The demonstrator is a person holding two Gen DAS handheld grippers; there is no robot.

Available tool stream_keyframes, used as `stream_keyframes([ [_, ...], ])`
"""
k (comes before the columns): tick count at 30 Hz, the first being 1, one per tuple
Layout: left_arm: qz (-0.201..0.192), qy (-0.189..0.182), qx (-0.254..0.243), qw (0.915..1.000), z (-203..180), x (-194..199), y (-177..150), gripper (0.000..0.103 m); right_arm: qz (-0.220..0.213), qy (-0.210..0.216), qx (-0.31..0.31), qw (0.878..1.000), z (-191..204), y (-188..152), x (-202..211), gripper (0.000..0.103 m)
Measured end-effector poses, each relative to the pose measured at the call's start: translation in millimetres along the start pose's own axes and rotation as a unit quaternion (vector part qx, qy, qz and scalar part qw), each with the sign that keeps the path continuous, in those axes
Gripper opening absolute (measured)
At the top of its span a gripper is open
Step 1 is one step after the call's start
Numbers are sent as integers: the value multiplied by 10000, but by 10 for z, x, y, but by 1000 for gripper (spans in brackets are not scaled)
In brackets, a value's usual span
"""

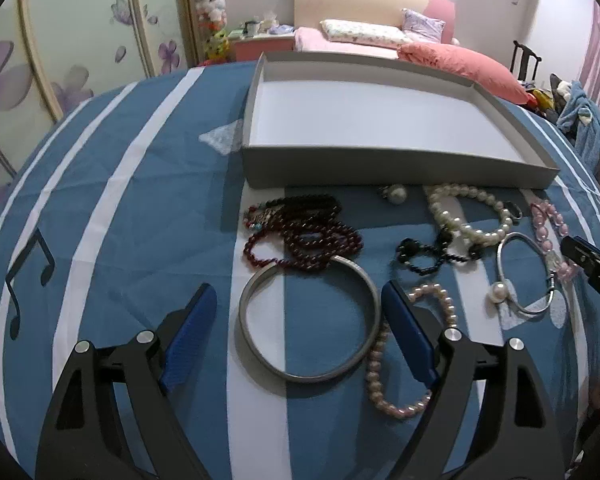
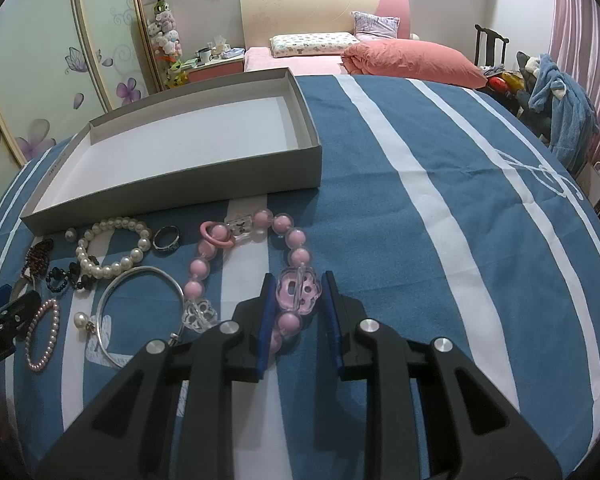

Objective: Organize jewelry
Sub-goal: 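Close the left gripper on the silver open cuff while the right holds the pink bracelet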

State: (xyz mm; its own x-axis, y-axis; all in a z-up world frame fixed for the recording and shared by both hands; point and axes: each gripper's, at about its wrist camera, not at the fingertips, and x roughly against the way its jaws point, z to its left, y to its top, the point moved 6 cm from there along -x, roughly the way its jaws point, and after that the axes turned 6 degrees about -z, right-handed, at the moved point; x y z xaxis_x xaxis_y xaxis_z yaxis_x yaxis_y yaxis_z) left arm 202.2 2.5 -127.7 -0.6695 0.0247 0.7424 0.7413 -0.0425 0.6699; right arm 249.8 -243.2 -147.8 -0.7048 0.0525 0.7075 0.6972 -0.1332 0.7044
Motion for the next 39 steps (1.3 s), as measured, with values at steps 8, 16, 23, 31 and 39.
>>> stream_keyframes([
  [8,9,-37,-51,10000,61,85,-67,81,2,-21,48,10000,-1,-19,24,24],
  [16,-72,2,-103,9999,68,93,-77,76,2,0,20,10000,-9,-28,31,24],
  [23,-128,-11,-136,9998,60,122,-92,68,-10,54,-36,10000,-20,-29,39,24],
  [31,-202,-163,9,9997,91,157,-104,68,-281,271,-232,9990,-73,-30,188,23],
  [39,-559,-205,37,9982,81,318,-61,68,-826,602,-403,9939,-24,61,509,23],
])
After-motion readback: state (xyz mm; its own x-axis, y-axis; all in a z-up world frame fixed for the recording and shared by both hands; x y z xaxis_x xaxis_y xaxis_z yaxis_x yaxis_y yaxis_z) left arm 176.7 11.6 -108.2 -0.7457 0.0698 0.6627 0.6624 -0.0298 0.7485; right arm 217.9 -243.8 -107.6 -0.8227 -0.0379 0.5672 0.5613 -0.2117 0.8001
